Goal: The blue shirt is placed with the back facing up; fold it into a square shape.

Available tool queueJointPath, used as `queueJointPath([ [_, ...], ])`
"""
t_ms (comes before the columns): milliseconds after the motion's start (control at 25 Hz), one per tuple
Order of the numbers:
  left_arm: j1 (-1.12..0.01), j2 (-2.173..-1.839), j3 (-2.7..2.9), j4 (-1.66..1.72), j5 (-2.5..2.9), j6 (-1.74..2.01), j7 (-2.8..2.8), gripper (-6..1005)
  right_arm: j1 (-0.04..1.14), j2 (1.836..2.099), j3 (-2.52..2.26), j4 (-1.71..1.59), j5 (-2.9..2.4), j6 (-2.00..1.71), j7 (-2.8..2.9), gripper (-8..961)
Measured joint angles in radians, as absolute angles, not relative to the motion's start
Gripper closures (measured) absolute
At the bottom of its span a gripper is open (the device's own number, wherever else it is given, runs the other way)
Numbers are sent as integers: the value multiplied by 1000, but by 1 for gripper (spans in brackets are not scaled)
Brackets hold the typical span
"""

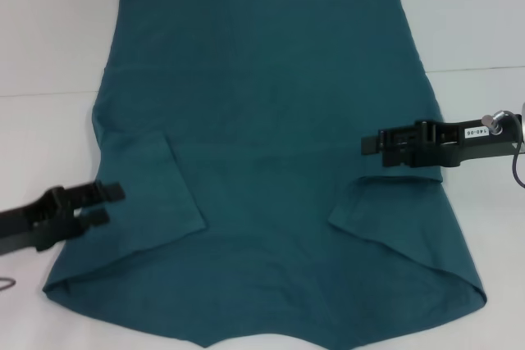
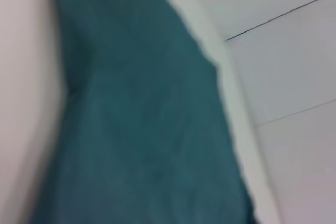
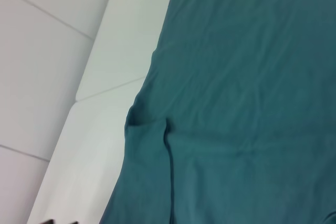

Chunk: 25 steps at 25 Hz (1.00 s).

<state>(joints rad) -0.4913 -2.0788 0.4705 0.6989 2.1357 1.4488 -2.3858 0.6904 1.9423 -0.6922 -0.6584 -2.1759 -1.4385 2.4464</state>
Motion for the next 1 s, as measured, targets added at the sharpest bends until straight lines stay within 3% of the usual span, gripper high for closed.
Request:
queueJointPath([
  [1000,-406,-2082,387,737,2258,1408,-2483,371,680,1947,-706,-649,-2180,-1431,2441,283],
])
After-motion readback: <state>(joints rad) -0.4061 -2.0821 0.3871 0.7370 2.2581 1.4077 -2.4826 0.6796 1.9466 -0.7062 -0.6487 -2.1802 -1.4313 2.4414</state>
